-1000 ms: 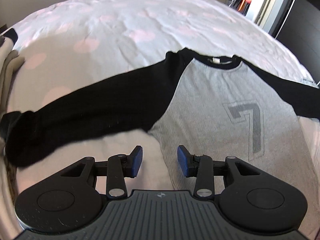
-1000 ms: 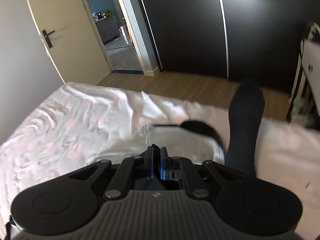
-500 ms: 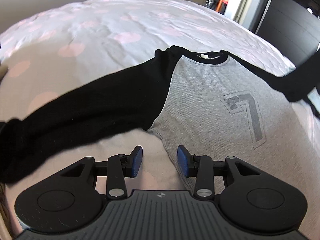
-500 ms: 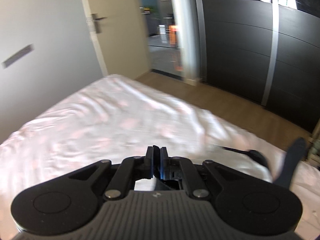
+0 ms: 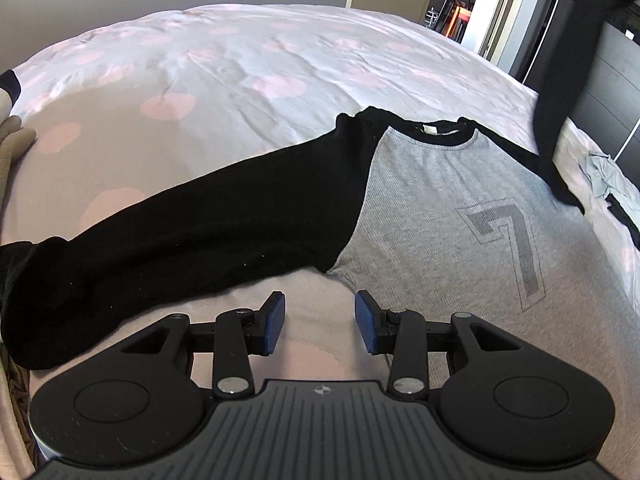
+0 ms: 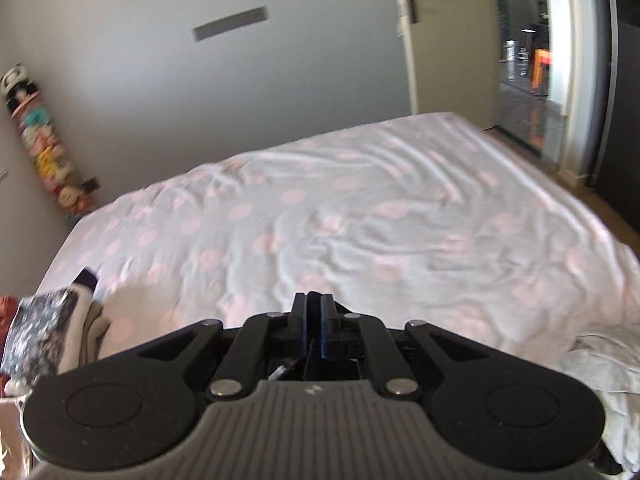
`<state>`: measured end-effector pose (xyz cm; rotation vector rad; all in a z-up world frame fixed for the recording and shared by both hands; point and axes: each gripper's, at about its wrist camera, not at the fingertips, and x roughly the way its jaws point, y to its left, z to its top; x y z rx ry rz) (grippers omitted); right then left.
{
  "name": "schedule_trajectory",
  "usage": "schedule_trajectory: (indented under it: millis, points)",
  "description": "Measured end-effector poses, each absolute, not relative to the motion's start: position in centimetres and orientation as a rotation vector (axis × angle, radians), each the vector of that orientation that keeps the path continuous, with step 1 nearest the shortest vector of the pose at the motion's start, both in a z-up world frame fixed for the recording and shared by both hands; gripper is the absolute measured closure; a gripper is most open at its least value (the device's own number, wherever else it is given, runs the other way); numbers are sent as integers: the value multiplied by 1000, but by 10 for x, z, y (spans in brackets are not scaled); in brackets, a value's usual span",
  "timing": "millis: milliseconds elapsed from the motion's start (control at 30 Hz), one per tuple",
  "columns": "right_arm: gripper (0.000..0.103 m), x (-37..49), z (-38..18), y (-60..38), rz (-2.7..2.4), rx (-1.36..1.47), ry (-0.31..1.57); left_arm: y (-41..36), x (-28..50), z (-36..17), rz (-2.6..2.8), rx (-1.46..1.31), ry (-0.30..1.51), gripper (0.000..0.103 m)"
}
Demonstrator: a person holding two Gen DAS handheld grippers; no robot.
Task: Fold clothes
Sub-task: 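Grasp the other black sleeve with the right tool and fold it across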
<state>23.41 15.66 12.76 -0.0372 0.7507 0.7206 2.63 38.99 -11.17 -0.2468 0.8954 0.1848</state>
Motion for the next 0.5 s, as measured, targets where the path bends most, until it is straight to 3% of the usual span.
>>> schedule_trajectory:
  millis: [500]
  points:
    - [95,210,-17,291,886,-168,988,417,28,-110,194,-328,814,67]
